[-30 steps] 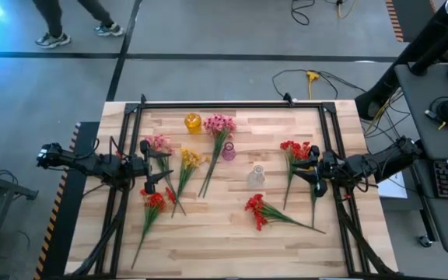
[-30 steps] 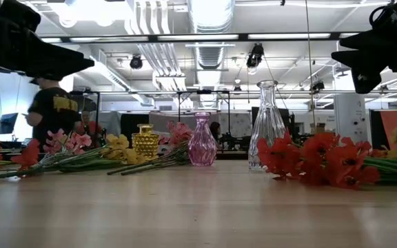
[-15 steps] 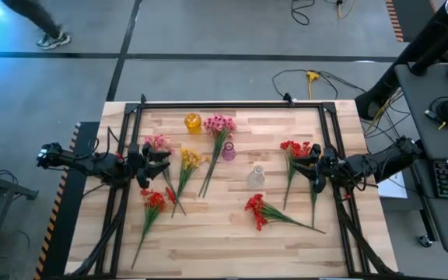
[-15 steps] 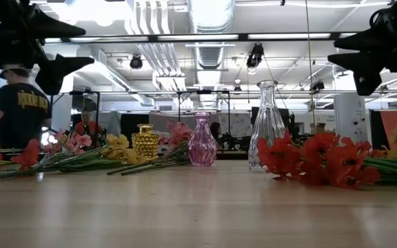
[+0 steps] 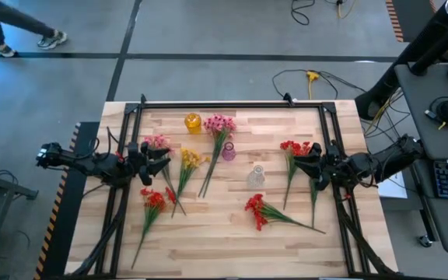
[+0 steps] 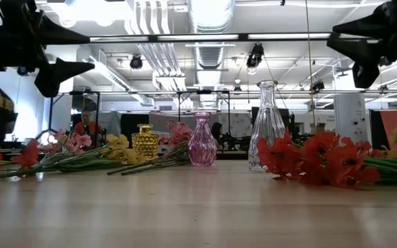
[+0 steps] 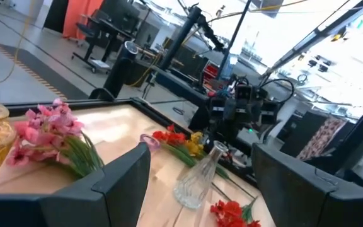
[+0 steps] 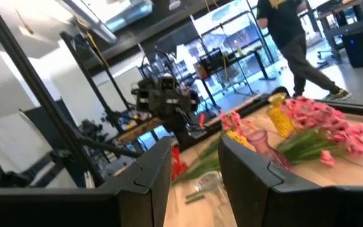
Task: Sort flowers into vase by color
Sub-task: Put the bottom right red flowers into the transparent vase
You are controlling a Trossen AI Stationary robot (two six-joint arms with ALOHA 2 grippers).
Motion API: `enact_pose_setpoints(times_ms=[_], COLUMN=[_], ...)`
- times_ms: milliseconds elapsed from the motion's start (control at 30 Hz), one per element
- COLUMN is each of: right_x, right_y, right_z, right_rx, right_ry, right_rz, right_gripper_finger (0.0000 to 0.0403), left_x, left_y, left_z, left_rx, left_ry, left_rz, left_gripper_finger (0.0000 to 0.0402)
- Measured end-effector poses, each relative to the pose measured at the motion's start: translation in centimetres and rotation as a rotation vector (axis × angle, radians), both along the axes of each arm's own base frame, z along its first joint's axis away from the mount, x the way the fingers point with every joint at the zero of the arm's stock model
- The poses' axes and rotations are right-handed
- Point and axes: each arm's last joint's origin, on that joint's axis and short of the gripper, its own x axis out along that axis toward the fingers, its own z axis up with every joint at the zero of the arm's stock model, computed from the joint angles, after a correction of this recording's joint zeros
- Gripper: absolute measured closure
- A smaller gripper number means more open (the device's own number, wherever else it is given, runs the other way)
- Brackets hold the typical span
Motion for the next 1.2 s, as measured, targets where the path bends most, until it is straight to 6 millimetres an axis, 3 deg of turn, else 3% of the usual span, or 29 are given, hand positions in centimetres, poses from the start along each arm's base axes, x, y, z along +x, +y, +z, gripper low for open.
enact_pose_setpoints(times_ms=[267, 400, 600, 767, 900, 1067, 1200], right_x=[1.1, 2.6, 5.5, 7.5, 8.2, 8.8, 9.5], right_y=[0.4, 1.0, 2.1, 2.7, 2.9, 3.2, 3.6], right_z=[0.4, 0.8, 3.9, 6.7, 8.9, 10.4, 10.8], right_rx=[-0.004, -0.040, -0.152, -0.198, -0.185, -0.187, -0.216], right_ry=[-0.027, 0.064, 0.234, 0.503, 0.676, 0.891, 1.035], right_rz=[-0.003, -0.003, -0.005, -0.063, -0.123, -0.135, -0.086], right_gripper_finger=[0.0282, 0.0282, 0.0282, 0.0282, 0.0282, 0.0282, 0.0282], left_x=[0.0, 0.1, 0.5, 1.0, 1.3, 1.8, 2.5], left_y=[-0.1, -0.4, -0.5, -0.6, -0.4, -0.3, -0.5], left_z=[0.6, 1.5, 2.1, 4.0, 6.0, 7.3, 8.2], left_rx=[0.029, 0.115, 0.211, 0.326, 0.411, 0.451, 0.494], left_ry=[-0.048, -0.115, -0.145, -0.052, 0.125, 0.366, 0.455], left_rz=[-0.030, -0.094, -0.095, -0.068, 0.032, 0.079, 0.067], left_gripper_finger=[0.0144, 0.0144, 0.0148, 0.0165, 0.0179, 0.0184, 0.0184])
